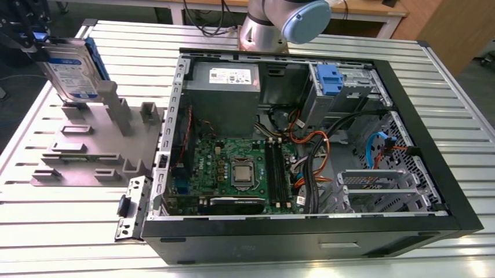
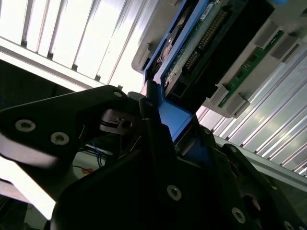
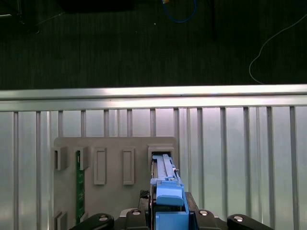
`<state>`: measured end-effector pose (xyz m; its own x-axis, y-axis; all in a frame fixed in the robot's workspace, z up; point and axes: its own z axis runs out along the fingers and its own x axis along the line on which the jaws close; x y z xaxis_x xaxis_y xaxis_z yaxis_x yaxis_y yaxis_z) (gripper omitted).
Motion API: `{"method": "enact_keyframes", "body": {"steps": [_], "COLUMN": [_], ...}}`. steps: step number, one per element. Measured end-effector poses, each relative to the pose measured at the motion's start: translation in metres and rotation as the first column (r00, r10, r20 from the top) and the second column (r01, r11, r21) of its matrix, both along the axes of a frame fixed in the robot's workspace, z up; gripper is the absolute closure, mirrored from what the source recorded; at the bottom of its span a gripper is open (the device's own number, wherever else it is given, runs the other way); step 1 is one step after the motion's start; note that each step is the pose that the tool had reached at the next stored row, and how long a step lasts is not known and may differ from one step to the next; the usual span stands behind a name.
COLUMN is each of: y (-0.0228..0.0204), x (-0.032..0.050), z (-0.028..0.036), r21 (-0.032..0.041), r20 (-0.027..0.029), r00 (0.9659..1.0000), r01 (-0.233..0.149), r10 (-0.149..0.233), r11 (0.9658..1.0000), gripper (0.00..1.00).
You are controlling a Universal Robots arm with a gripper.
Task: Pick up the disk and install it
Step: 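Pick up the disk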
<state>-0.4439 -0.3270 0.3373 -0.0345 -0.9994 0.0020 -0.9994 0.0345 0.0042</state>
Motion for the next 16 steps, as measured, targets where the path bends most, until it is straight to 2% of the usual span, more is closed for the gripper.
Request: {"method": "enact_keyframes", "body": {"steps": [6,16], "y": [0.0000,0.0000], "x": [0.0000,0.0000], "z": [0.0034,0.0125], "r21": [0.0001,0.0001], "r20": [0.0002,0.0003], "r00": [1.0000,1.0000], "r01": [0.000,0.000], "r10": [0.000,0.000], "r11": [1.0000,1.0000], "gripper": [0.64,0.64]}}
